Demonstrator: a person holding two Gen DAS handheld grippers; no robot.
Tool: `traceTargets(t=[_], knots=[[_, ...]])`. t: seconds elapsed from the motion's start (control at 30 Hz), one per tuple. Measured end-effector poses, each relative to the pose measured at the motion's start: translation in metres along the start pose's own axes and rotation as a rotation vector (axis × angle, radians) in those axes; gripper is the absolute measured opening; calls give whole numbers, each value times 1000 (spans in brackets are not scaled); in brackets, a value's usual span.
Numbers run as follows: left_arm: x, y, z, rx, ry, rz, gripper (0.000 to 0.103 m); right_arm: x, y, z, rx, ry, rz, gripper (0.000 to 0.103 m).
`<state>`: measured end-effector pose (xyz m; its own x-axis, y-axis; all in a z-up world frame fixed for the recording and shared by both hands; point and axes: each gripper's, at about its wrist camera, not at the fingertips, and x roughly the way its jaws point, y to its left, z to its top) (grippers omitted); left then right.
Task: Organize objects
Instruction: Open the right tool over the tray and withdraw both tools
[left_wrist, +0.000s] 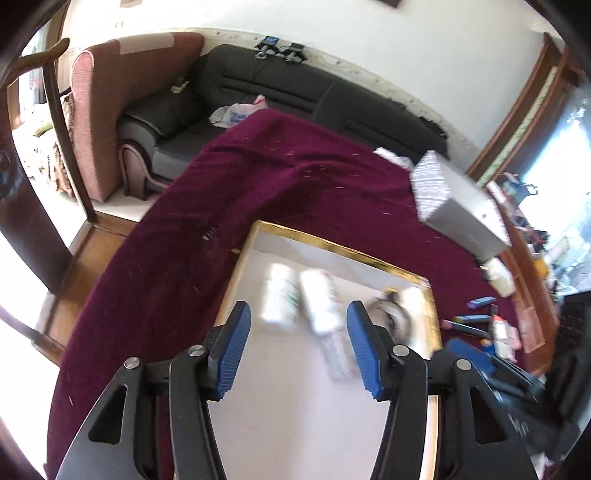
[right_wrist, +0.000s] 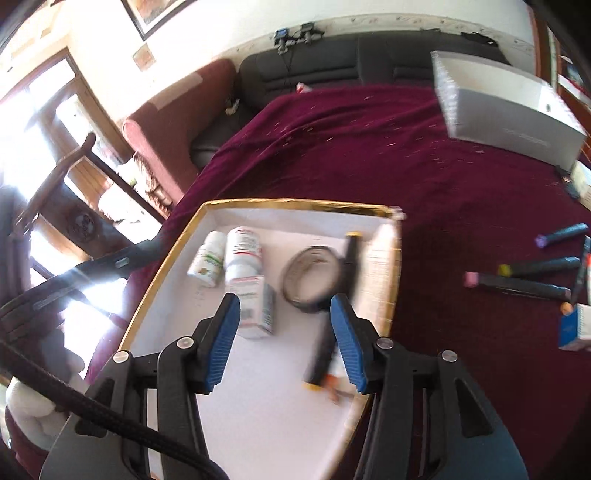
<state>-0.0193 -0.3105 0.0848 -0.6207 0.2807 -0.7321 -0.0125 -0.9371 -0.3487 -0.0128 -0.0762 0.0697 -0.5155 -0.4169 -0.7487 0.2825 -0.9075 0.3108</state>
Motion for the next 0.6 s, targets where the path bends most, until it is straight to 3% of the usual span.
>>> traceTargets(t=[0.2,0.33,0.4,0.6], knots=[[-32,-58,-32,71,-44,-93,54,-48,-49,-16,52,-84,-71,55],[-37,-105,-52,135,-31,-187,54,-80,-82,-30,61,-161,-169,66],[-38,-127,-61,159,-21,-224,54,-94,-98,-37,65,-185,-212,67],[-29,-170,-88,119,19,-319,54,-121,-155,-49,150,-206,-269,67]])
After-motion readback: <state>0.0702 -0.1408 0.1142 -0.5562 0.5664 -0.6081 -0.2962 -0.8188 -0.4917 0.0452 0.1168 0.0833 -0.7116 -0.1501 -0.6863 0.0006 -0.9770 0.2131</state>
